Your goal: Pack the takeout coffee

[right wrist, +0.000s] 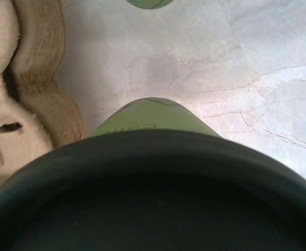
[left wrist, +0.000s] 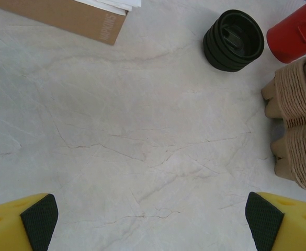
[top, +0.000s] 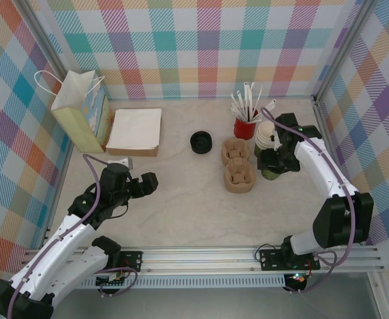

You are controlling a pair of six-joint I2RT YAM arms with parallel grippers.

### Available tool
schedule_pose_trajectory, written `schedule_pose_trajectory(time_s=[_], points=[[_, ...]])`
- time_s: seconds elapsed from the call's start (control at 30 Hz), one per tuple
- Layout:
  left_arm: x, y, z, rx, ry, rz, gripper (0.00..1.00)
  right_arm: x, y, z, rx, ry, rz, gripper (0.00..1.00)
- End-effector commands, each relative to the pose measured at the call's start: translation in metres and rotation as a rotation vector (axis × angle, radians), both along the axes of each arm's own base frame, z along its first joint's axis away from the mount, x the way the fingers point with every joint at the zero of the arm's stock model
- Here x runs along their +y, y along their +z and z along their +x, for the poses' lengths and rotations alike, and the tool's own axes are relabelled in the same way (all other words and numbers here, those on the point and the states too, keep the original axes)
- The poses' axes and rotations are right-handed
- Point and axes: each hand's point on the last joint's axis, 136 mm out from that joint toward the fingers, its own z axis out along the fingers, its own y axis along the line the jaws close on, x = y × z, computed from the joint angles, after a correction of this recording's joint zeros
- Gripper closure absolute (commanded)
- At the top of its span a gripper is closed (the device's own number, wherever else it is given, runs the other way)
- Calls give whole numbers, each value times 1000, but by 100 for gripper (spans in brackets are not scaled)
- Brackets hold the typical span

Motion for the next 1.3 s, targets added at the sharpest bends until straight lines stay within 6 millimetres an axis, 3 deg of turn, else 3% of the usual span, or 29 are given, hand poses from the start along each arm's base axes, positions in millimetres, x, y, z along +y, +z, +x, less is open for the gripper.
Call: schedule_pose_trajectory(time_s=[0.0,0.33,0.63,0.77,0.87,1.1,1.27], points=[[0,6,5,-21,4,-10,6,0,-13,19,-33,-8,3,17],[0,8,6,-22,6,-9,6,-3,-47,27,43,-15,-24,16],[-2,9,8,-16,-2,-6,6,1,-61,21,98,-20,-2,14],[-2,8,8,-14,-4,-6,6,-1,-57,20,90,-17,-13,12],[-3,8,8,-15,-5,-7,6,0,-51,22,75,-11,-4,1],[-3,9,7,-14,-6,-9,6,-1,-44,24,66,-10,-5,0],[-3,12,7,-21,-9,-11,5,-4,-21,24,29,-7,-21,0]])
